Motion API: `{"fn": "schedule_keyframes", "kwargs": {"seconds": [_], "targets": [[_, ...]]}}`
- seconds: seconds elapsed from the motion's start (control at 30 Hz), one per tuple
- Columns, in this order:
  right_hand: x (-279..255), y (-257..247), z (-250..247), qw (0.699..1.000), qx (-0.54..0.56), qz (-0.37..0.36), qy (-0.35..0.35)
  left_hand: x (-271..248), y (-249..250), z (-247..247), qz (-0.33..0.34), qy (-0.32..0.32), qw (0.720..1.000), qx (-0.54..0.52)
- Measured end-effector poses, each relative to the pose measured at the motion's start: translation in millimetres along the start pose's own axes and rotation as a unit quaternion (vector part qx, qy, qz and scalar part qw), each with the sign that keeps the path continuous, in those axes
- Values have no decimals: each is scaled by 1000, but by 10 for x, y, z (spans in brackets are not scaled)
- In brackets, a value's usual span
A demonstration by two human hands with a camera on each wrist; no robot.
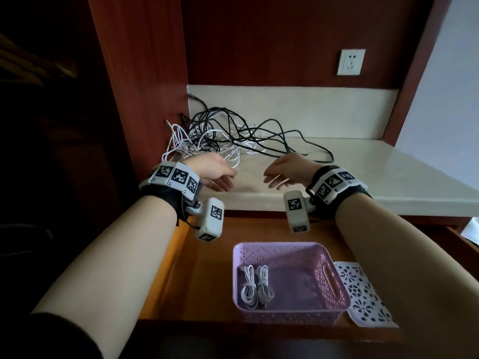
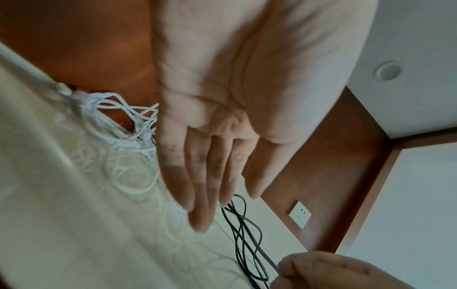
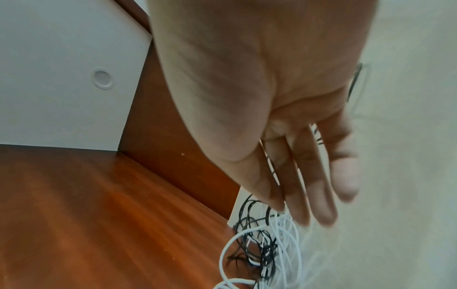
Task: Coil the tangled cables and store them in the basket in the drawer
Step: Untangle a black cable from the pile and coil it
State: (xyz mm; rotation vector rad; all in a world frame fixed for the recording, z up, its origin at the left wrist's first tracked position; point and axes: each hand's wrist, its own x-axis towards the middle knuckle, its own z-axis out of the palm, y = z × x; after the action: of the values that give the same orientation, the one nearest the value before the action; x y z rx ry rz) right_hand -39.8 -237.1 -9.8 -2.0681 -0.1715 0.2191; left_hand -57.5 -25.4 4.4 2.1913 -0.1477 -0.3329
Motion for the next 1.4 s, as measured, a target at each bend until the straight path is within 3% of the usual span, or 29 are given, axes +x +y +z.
{"fn": "schedule_keyframes", "kwargs": {"seconds": [0.17,0.37,0.53,0.7,0.83,0.93,1.0,1.1,1.17,1.27,1.4], "targets": [[244,45,-418,991,-30,9,127,233,204,-67,51,74,996,0],[550,255,-1072,980,-79,91,159,736,497,144,144,152,978,20],[839,368,-1183,989,-82,63,105,1114,506,348,125,64,983,121],[1167,288,-1028,989,-140,13,39,1263,433,293,107,14,966,236],[1375,186,-842,964,-262,6,-36,1291,356,246,57,-39,977,203],[1448,129,-670,959,-272,-21,-81,1258,345,206,56,-84,987,123],[1495,114,-612,960,-266,-60,-71,1234,348,161,60,-118,991,35],[1554,95,-713,961,-259,-94,15,1246,340,90,53,-134,988,-54],[1583,136,-874,963,-215,-86,135,1297,332,53,57,-80,993,-72],[1570,217,-1165,928,-180,-4,328,1450,326,-53,89,100,988,-73],[1550,266,-1292,903,-155,126,380,1563,366,-337,119,279,953,14]]}}
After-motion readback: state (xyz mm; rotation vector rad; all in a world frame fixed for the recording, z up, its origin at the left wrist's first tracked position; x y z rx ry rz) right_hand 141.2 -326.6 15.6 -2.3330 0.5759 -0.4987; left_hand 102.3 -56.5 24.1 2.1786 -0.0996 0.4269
